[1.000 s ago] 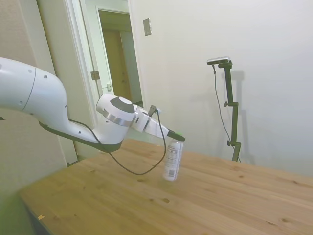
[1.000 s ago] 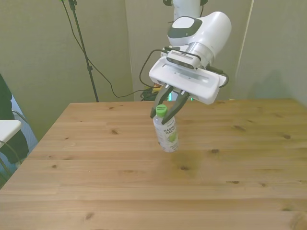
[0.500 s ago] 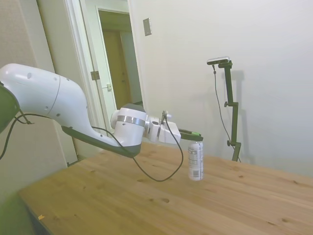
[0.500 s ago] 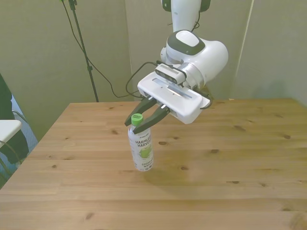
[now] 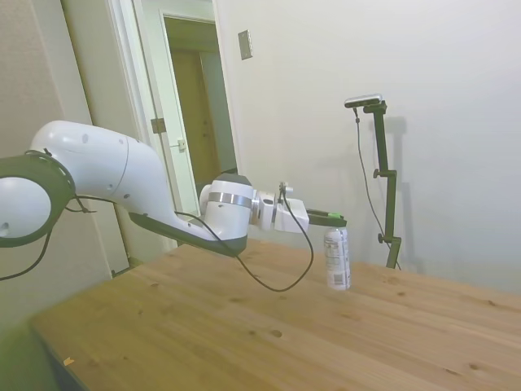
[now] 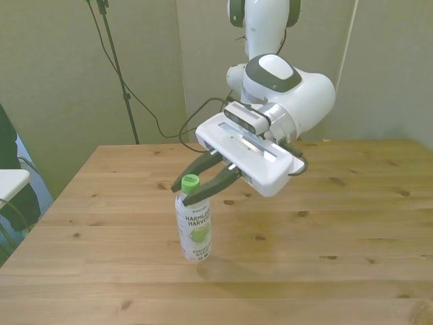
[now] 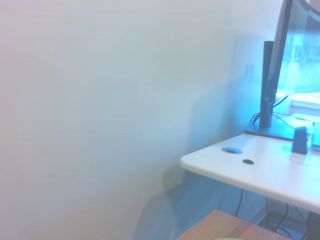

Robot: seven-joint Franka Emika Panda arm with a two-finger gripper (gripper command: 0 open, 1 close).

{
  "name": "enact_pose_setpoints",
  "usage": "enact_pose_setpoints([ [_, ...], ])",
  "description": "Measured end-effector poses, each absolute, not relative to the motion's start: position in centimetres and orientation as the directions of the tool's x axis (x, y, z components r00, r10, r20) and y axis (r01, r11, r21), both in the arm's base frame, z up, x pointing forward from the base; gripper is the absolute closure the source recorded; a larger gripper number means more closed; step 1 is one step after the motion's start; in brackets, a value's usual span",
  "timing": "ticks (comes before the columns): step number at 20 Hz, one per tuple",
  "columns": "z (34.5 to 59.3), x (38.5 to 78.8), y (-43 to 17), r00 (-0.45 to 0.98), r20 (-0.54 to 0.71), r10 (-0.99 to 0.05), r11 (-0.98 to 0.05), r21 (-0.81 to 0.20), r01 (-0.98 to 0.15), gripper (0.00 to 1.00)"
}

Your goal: Stand the water bottle

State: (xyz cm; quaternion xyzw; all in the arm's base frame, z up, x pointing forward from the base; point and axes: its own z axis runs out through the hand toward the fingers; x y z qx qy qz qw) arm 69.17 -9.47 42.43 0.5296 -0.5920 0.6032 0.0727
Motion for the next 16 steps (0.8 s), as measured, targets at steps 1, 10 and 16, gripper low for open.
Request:
enact_pose_setpoints([
  [1,42.1,69.4,-9.1,-0.423,0.724,-0.545,-0.292,-0.636,-0.714,1.00],
  [10,41.9,71.6,-8.0,-0.420,0.704,-0.573,-0.305,-0.659,-0.687,1.00],
  [16,41.8,72.5,-7.3,-0.419,0.698,-0.581,-0.311,-0.666,-0.678,1.00],
])
